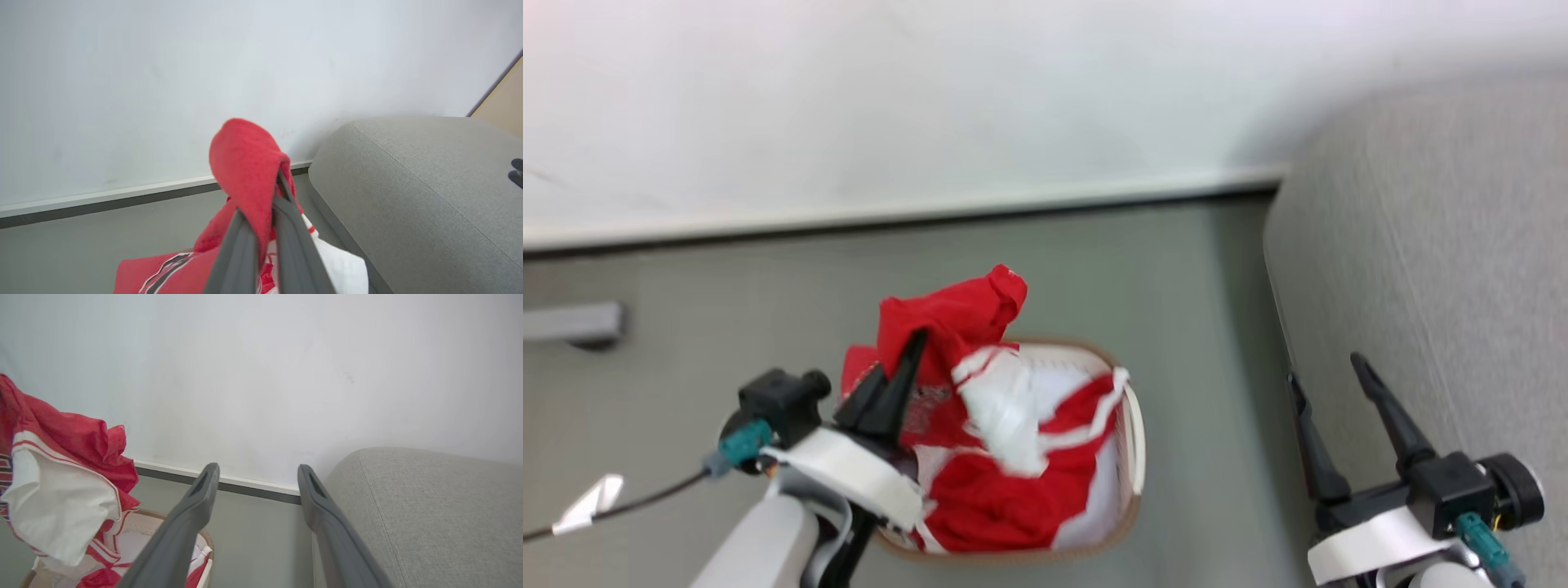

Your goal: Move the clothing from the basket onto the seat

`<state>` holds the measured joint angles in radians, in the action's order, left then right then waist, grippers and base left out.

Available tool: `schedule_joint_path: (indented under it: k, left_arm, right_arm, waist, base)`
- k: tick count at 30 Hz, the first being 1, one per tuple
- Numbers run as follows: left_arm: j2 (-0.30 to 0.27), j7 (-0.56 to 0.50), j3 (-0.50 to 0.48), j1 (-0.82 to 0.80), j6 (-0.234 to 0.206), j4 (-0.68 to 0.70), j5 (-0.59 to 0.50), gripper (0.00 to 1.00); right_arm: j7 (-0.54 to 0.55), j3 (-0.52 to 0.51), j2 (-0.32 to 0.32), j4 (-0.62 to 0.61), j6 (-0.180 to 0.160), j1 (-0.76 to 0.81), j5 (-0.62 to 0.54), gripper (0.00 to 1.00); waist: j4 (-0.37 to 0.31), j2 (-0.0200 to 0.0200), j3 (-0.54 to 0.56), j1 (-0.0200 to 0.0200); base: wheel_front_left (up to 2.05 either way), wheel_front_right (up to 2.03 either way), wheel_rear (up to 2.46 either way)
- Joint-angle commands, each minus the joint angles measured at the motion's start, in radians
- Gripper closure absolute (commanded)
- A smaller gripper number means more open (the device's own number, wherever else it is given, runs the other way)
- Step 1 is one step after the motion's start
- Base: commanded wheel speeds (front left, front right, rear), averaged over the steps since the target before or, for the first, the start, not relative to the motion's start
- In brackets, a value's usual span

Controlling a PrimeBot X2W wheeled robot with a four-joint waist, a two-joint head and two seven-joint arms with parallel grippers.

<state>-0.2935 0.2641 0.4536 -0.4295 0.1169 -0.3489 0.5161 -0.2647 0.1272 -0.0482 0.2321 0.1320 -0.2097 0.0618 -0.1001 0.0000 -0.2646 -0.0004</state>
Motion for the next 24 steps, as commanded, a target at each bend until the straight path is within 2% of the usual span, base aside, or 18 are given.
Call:
schedule_joint_path:
  k: [1, 6, 12, 18, 24]
  left_arm:
    - [-0.002, 0.001, -0.001, 0.024, -0.002, 0.017, -0.004, 1.0]
    - [-0.026, -0.032, 0.017, 0.094, -0.013, 0.126, 0.005, 1.0]
    - [-0.06, -0.101, 0.024, 0.171, -0.05, 0.277, 0.016, 1.0]
    - [-0.087, -0.162, 0.047, 0.219, -0.065, 0.388, 0.02, 1.0]
    - [-0.108, -0.211, 0.085, 0.245, -0.055, 0.459, 0.017, 1.0]
  right_arm:
    - [0.0, 0.002, -0.004, 0.006, -0.002, 0.019, 0.007, 0.0]
    - [0.0, 0.026, -0.004, 0.005, -0.002, 0.053, 0.01, 0.0]
    - [0.001, 0.108, -0.003, -0.022, -0.002, 0.068, 0.014, 0.0]
    - [0.0, 0.326, -0.005, -0.037, -0.002, 0.011, 0.025, 0.0]
    - [0.001, 0.566, -0.096, -0.021, -0.002, -0.108, 0.065, 0.0]
  waist:
    - [0.052, 0.0, 0.102, 0.0004]
    - [0.069, 0.0, 0.19, 0.0004]
    - [0.073, 0.0, 0.259, 0.0004]
    - [0.077, 0.0, 0.288, 0.0004]
    - [0.08, 0.0, 0.298, 0.0004]
  base:
    - [0.0, 0.0, 0.0]
    - [0.0, 0.0, 0.0]
    - [0.0, 0.0, 0.0]
    - [0.0, 0.0, 0.0]
    - [0.0, 0.0, 0.0]
